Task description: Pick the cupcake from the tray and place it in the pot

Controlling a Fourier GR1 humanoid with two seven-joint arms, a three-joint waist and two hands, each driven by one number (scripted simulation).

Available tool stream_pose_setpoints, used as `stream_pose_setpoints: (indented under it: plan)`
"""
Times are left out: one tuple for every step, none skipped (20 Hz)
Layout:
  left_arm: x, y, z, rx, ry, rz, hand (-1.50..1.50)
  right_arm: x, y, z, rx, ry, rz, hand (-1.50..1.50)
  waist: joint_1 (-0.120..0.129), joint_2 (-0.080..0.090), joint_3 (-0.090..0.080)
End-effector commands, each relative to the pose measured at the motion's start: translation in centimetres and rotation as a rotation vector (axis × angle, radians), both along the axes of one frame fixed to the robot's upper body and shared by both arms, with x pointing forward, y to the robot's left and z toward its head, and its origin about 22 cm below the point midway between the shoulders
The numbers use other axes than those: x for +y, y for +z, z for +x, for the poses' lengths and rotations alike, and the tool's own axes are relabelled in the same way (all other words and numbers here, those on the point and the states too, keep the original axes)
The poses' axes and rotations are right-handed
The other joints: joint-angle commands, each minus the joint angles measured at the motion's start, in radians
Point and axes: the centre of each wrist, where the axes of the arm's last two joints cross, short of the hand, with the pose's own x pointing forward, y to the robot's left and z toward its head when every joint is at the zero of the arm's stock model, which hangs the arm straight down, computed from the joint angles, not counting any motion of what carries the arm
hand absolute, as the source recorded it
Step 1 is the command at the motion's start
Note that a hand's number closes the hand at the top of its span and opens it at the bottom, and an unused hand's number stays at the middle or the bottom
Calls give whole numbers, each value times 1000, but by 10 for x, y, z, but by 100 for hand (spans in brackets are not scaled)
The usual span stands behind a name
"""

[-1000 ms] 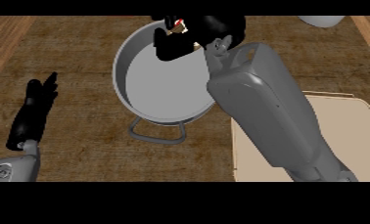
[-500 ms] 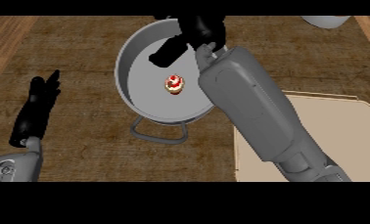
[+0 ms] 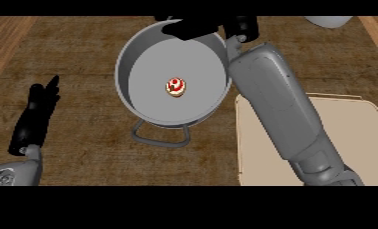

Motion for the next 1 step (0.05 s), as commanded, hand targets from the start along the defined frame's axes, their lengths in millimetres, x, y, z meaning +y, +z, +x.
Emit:
stream_pose_setpoints:
  plan:
    - [13, 3, -8, 20, -5, -11, 0, -36, -4, -1, -36, -84, 91, -150, -16, -5, 0]
